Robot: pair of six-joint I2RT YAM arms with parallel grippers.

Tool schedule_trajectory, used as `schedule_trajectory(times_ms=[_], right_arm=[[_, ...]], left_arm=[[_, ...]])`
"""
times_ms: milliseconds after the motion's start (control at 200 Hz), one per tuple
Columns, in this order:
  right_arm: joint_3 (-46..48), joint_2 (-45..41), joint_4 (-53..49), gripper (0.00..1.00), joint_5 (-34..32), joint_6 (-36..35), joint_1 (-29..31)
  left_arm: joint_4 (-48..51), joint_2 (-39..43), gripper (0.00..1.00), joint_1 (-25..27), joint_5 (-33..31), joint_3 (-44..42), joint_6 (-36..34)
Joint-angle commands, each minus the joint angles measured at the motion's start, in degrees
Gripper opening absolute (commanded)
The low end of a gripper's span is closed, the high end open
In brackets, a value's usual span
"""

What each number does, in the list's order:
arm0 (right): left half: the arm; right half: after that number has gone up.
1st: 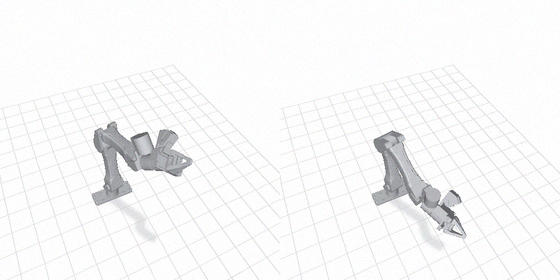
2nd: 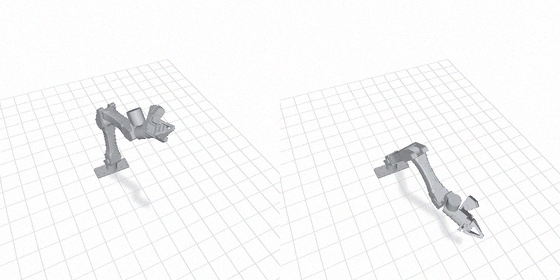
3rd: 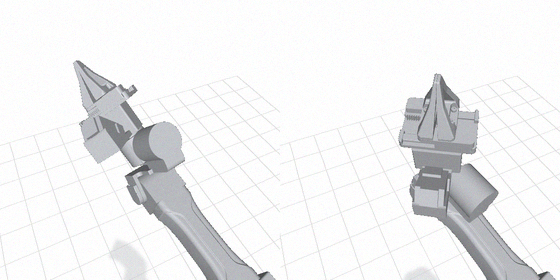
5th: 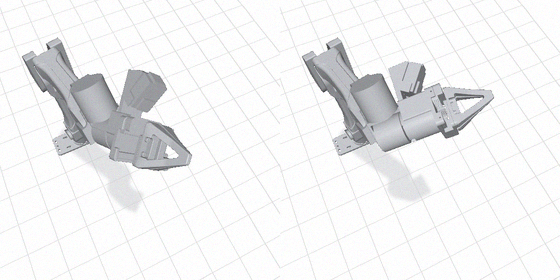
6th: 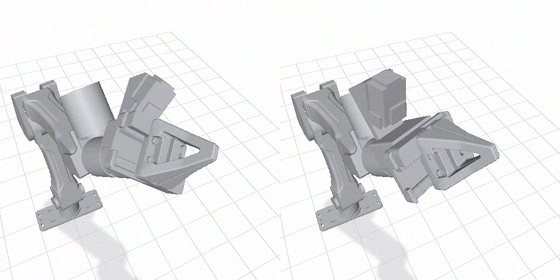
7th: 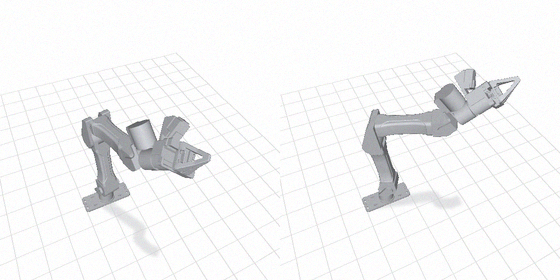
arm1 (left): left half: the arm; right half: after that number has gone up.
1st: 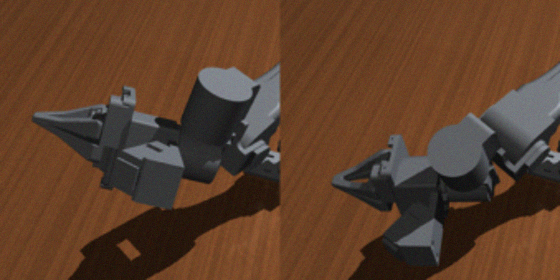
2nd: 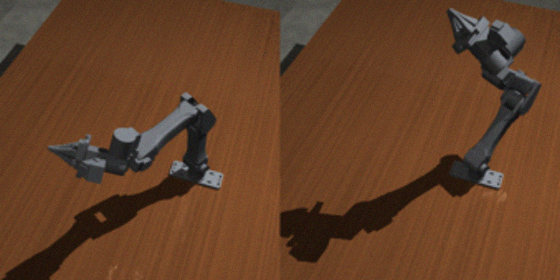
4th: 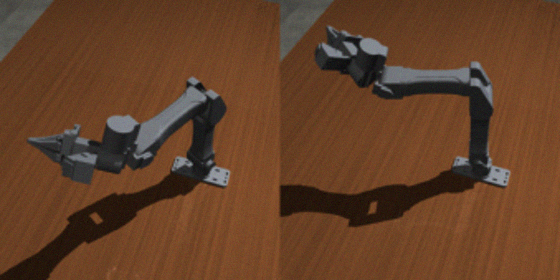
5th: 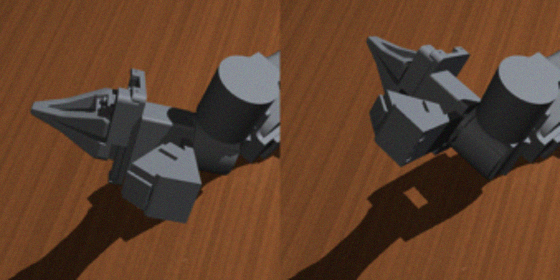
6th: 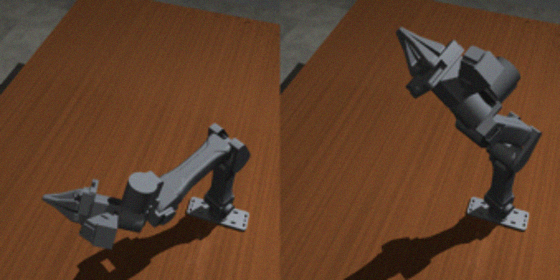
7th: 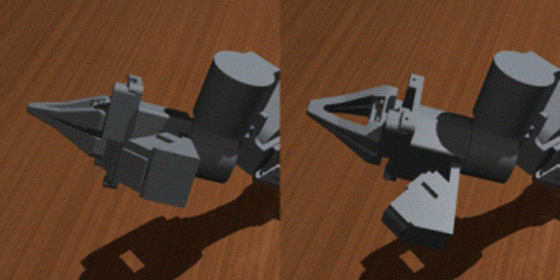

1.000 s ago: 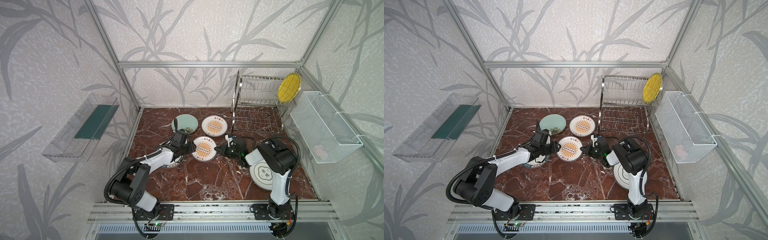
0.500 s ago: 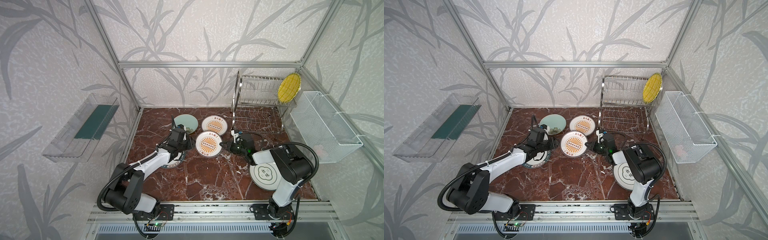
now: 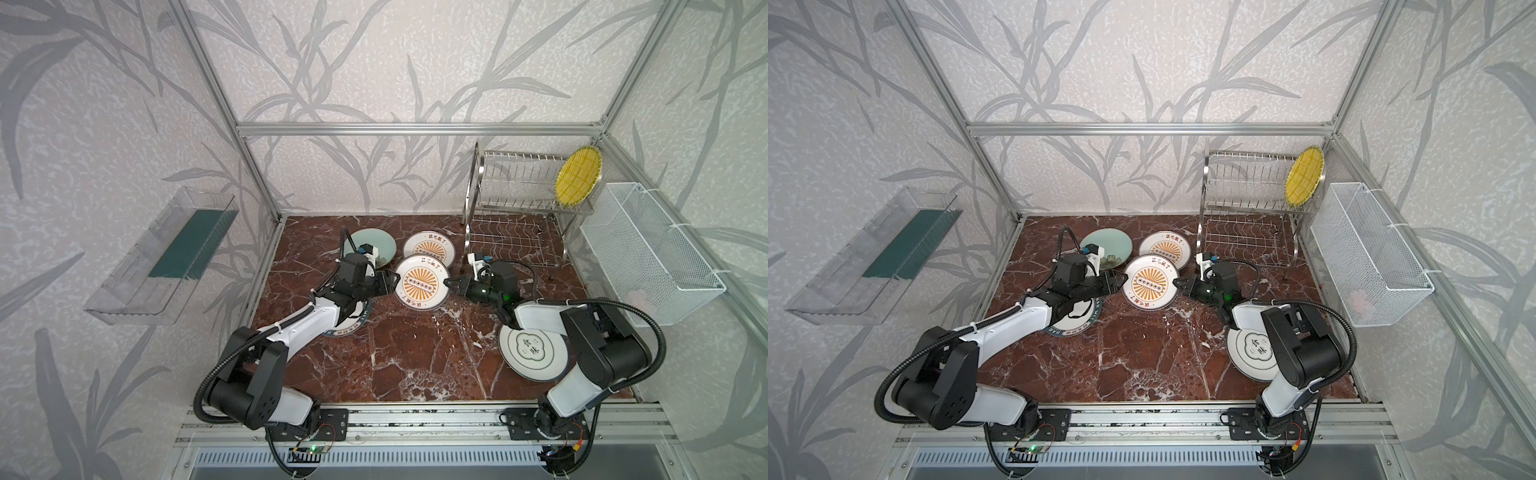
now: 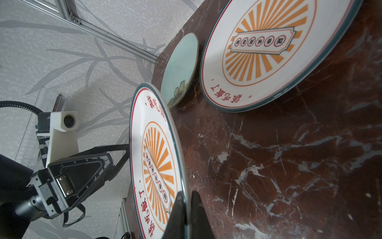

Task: Load the plates into the dish rack

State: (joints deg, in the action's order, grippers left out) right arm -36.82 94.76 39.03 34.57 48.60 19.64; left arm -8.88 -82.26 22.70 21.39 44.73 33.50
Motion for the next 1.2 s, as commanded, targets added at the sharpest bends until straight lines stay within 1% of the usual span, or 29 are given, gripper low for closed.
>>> schedule_trajectory(times_ms=[0, 160, 195, 300, 345, 400, 730, 960, 1195], right_arm=[[-0.50, -1.78, 0.85, 0.00, 2.06, -0.39, -0.19], [-0.11, -1.26, 2.97, 0.00, 3.00, 1.08, -0.45], [-0.03, -1.08, 5.25, 0.00, 3.21, 1.64, -0.48], [0.30, -0.48, 7.52, 0.00, 3.84, 2.62, -0.57], [0.33, -0.38, 7.81, 0.00, 3.93, 2.80, -0.57], [0.34, -0.42, 8.16, 0.00, 3.93, 2.82, -0.57], [0.98, -1.33, 7.21, 0.00, 2.48, 2.07, -0.60], [1.14, -2.18, 6.50, 0.00, 1.91, 1.54, -0.60], [1.75, -3.59, 6.50, 0.00, 1.48, 1.64, -0.57]], left_arm=[[-3.01, -1.06, 0.56, -0.29, 3.35, -0.70, 0.86], [-5.56, -2.16, 0.56, -0.30, 6.82, -1.13, 1.66], [-5.78, -2.45, 0.56, -0.26, 7.19, -1.04, 1.81], [-6.85, -3.07, 0.53, -0.21, 8.33, -1.23, 2.10], [-7.64, -3.28, 0.48, -0.20, 8.91, -1.31, 2.37], [-8.54, -3.63, 0.44, -0.20, 9.79, -1.53, 2.77], [-10.17, -5.09, 0.29, -0.22, 11.56, -1.35, 3.77], [-10.13, -4.94, 0.17, -0.14, 12.03, -1.30, 3.86], [-11.10, -4.53, 0.09, -0.03, 12.67, -1.42, 4.37]])
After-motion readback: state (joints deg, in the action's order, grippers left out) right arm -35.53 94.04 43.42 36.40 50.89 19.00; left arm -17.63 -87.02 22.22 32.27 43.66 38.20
